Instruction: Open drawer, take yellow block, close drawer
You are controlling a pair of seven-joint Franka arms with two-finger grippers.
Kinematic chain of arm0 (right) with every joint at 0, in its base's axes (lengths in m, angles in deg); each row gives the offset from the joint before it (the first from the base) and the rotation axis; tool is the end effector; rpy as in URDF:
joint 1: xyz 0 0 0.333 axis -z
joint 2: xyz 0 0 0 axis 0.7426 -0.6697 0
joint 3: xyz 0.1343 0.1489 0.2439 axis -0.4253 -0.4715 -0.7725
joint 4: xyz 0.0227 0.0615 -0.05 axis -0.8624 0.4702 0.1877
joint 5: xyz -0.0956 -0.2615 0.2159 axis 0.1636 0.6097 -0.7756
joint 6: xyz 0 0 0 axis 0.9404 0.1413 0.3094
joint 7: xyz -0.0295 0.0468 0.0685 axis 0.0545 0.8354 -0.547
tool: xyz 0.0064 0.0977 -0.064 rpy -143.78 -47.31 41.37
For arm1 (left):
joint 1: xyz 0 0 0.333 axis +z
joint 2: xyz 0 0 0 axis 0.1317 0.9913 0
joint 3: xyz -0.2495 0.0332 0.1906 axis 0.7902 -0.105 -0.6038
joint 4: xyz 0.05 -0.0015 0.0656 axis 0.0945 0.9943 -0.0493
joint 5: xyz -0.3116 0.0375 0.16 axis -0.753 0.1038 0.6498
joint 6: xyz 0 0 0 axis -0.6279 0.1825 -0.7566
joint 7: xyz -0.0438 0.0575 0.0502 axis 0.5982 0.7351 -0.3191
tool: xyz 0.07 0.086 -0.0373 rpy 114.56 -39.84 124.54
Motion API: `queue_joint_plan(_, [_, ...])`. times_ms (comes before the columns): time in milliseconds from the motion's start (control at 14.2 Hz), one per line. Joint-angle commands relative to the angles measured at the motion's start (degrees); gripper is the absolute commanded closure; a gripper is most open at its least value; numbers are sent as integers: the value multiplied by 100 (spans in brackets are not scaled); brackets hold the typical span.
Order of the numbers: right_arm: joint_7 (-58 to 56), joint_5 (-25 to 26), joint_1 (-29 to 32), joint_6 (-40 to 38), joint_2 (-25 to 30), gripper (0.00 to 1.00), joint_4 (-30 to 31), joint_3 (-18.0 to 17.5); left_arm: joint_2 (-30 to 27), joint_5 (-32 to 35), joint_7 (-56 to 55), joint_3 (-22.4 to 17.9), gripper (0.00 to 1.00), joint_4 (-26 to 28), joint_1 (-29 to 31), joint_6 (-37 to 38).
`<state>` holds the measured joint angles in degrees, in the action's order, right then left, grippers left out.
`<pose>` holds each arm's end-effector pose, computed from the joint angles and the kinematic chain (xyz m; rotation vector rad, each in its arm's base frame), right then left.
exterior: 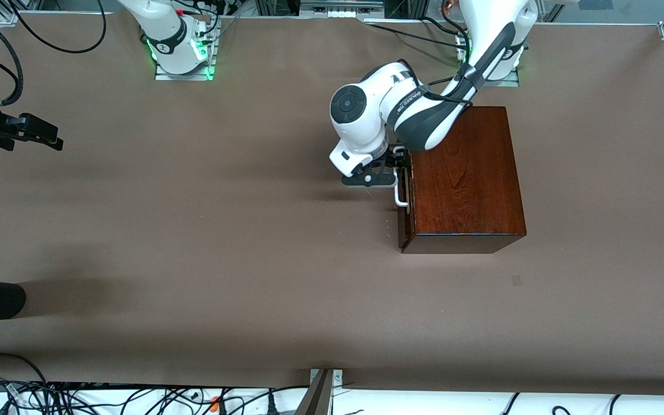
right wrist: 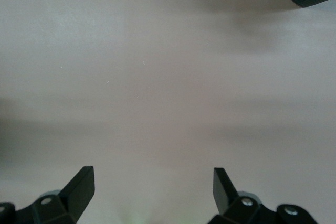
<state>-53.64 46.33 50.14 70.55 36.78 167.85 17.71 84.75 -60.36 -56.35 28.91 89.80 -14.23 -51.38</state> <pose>0.5231 -0.0241 0.5766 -3.1301 -0.0175 0.1202 0.4621 -0.4042 0.3137 -2.8709 0.0790 0.1568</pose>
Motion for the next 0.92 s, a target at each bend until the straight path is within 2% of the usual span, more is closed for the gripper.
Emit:
queue_joint_plan(0, [-60,-117,71,-114,-69,0,-150,-34,115,221,-241,13,0,-38,0,-96])
queue_joint_plan(282, [-51,-117,71,-114,-69,0,-150,-34,274,510,-672,4,0,-47,-44,-175])
queue_joint_plan(847, [-51,-117,71,-122,-70,0,-150,-34,327,528,-673,4,0,-74,-52,-202])
